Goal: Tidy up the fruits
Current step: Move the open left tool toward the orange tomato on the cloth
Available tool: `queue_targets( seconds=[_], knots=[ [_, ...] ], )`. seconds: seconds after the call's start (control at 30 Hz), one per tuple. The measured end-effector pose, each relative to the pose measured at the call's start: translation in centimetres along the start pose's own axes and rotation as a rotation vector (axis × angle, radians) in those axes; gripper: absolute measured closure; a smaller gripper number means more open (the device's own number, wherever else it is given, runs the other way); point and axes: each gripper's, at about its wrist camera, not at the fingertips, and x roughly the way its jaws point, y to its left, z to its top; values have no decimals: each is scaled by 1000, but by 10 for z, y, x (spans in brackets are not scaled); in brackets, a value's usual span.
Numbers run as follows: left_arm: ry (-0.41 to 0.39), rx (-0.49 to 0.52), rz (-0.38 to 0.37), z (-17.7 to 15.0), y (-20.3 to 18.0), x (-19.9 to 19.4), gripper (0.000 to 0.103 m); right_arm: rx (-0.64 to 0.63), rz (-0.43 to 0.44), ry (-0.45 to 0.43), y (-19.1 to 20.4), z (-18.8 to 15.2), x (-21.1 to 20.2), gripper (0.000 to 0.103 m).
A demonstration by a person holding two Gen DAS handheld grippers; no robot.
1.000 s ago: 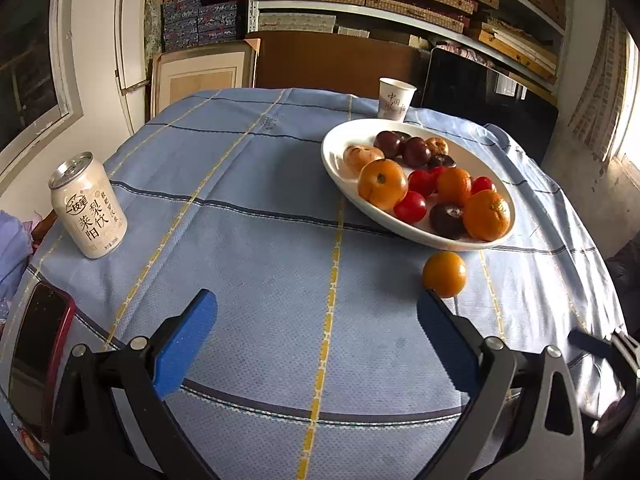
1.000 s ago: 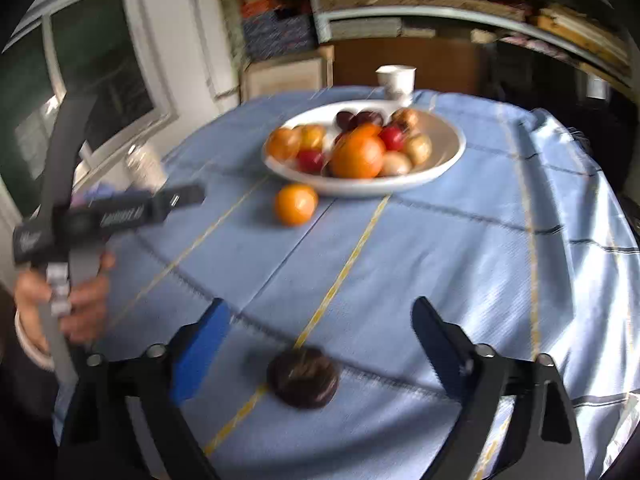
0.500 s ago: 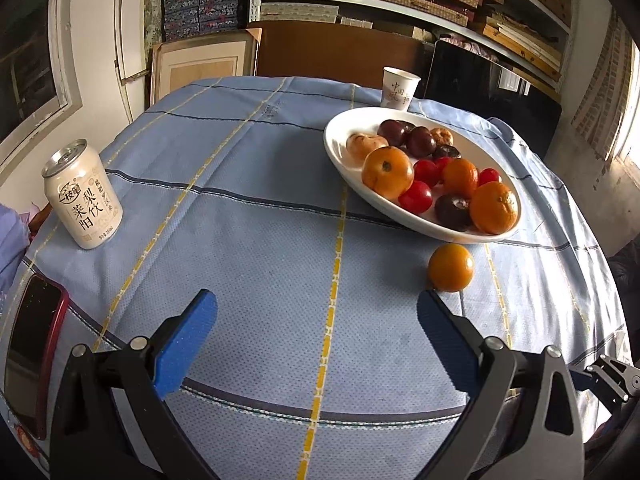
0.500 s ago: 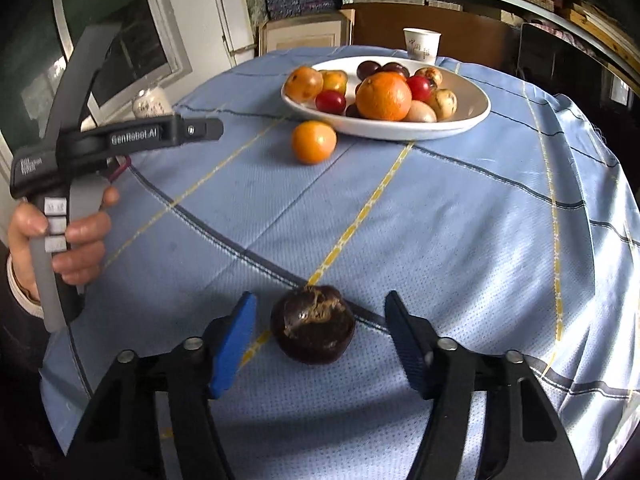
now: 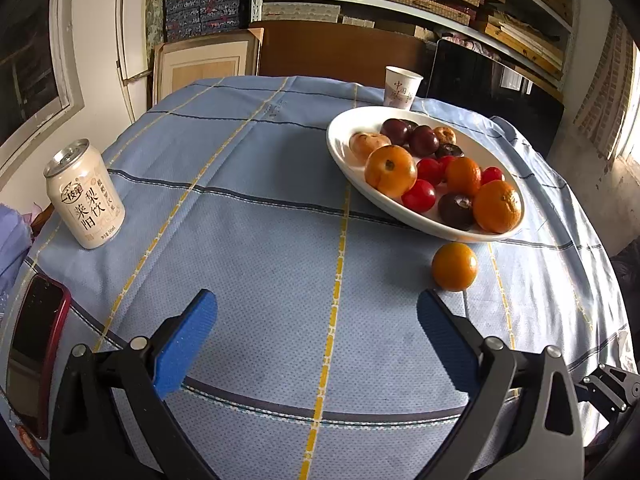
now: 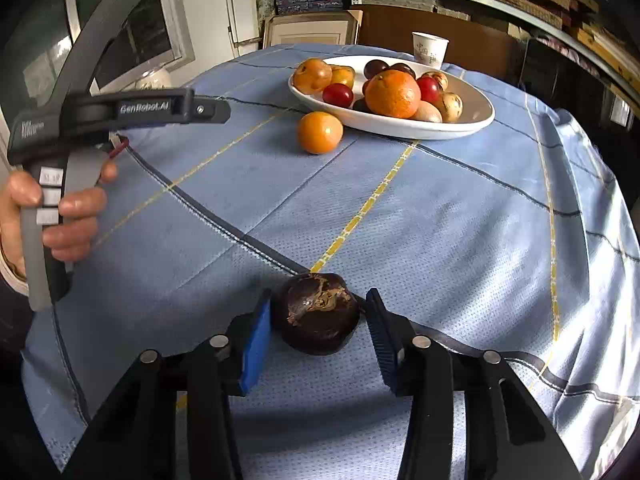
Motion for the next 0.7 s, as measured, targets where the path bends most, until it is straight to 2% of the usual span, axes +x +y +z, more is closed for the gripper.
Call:
queue_targets(
  seconds=[0.23,0.5,0.7],
  knots=[
    [0,11,11,-1,-1,1,5,-33,-28,0,7,0,1,61],
    [9,23,25,-3,-4,4,5,15,-8,-14,0,1,-2,62],
    [10,74,-57,-7,-21,6,5,88,-28,-19,-15,2,-2,61]
  ],
)
